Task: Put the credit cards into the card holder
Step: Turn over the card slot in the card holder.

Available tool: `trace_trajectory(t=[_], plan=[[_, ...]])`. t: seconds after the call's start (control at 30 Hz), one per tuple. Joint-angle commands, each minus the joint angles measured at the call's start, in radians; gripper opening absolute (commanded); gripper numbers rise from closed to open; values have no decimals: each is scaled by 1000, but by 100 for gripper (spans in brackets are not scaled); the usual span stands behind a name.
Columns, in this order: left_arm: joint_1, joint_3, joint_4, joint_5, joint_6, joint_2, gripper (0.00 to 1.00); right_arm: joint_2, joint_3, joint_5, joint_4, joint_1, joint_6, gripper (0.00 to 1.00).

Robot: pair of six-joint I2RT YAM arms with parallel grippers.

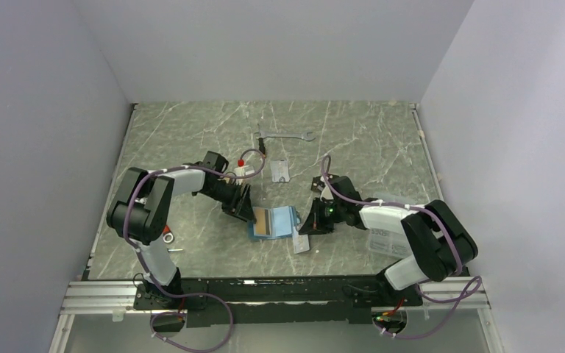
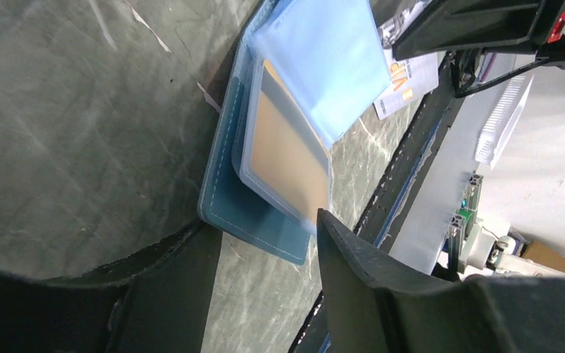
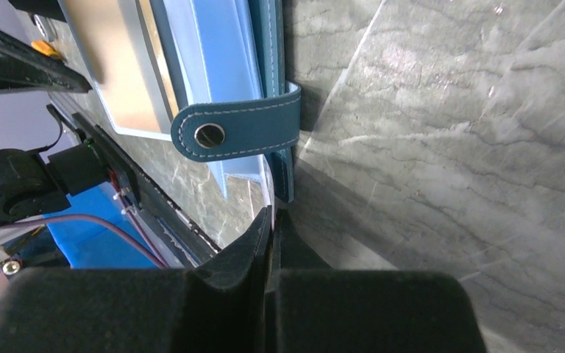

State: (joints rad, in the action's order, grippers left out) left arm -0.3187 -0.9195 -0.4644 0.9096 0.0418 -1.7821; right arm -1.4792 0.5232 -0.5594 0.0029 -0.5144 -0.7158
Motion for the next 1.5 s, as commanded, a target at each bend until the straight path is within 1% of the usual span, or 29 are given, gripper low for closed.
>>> trace_trajectory(t=[0.0,0.07,0.1,0.17,0.27,0.53,0.8,0.97,1.13,1.23,1.33,1.47], plan=[[-3,-39,-14,-21,40,17,51,25,-33,52,-67,-8,14,0],[-3,-41,-30,-37,55,24,41,54,-32,56,-106,-7,22,0],[-3,-44,-37,-44,60,27,38,71,-30,60,-126,-6,29,0],[-3,-57,-48,-50,64,25,33,102,-29,62,-149,-6,32,0],[-3,-79,-67,-50,70,12,31,137,-20,66,-164,-6,33,0],[-5,-82,-74,-48,75,11,29,89,35,36,-122,-6,34,0],[-6,-91,-79,-47,79,7,29,189,15,-14,-132,-5,60,0],[-6,-90,-82,-46,77,11,28,179,30,-40,-105,-5,57,0],[-7,-91,-90,-51,84,22,27,197,27,-40,-194,-5,105,0],[-8,-94,-94,-52,87,25,26,229,-2,-49,-235,-6,117,0],[-7,-94,-95,-55,85,29,26,261,-30,-69,-225,-8,106,0],[-8,-95,-97,-55,86,34,25,269,-37,-95,-165,-17,87,0]])
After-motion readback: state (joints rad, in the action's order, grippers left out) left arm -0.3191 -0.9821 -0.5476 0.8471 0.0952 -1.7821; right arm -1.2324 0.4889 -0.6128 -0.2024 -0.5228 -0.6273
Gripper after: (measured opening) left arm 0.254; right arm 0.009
